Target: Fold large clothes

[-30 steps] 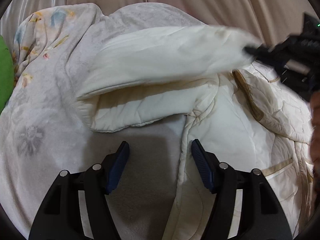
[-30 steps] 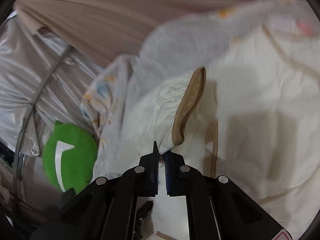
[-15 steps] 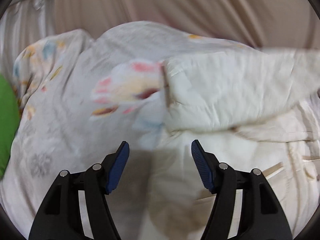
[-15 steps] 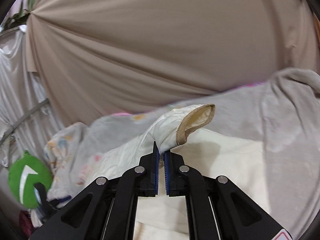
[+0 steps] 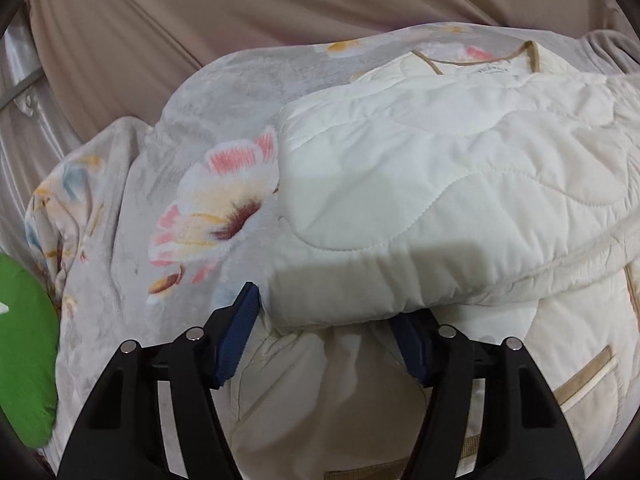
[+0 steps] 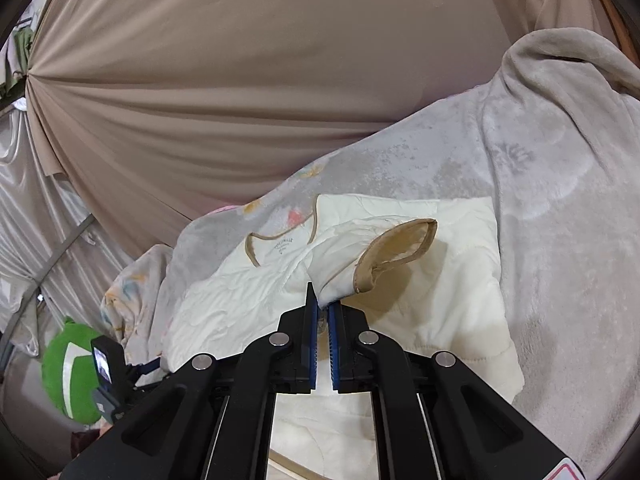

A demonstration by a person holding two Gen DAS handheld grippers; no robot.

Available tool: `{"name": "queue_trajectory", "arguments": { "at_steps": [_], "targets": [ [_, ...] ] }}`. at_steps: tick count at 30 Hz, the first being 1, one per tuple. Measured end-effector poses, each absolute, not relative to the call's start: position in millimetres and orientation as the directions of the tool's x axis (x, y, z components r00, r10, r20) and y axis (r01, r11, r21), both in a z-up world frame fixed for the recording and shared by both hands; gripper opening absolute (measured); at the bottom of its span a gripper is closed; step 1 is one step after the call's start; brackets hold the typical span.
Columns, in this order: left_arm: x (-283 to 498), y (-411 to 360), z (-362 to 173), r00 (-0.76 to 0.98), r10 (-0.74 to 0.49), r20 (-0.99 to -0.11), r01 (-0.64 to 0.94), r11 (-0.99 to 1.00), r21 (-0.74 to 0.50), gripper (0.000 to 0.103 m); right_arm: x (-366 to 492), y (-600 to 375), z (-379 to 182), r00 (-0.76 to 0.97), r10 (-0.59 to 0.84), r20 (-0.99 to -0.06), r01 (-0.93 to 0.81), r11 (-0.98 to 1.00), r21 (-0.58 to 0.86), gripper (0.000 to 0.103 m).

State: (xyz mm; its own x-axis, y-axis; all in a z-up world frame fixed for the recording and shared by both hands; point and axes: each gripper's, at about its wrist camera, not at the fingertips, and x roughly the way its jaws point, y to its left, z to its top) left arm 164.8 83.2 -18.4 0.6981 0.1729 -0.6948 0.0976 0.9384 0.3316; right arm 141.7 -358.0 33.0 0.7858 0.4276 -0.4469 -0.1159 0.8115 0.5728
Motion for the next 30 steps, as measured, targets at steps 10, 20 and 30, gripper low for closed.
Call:
{"name": "queue_trajectory", "arguments": {
  "at_steps": [10,20,30],
  "targets": [
    [179.2,110.1,-7.3,0.71,0.168,-0.684,-0.009,0.973,0.229,0.029,107.6,-320.8,84.1,0.842,0.417,-0.342,-0.272,0.876,0.399,0.005],
    [180.8,116.3,-28.4,0.681,0.139,-0.719,0.003,0.981,0.193,0.029,125.0,-332.8,-36.3,0.663,0.343,-0.665,-0.013,0.894,0.448,0.02],
    [180.3,118.5,-29.7,0.678,0.134,-0.722,-0.019,0.986,0.166,0.031,157.5,-350.2,-37.3,0.672,0.343,-0.656,0.091,0.842,0.532,0.035]
  ]
}}
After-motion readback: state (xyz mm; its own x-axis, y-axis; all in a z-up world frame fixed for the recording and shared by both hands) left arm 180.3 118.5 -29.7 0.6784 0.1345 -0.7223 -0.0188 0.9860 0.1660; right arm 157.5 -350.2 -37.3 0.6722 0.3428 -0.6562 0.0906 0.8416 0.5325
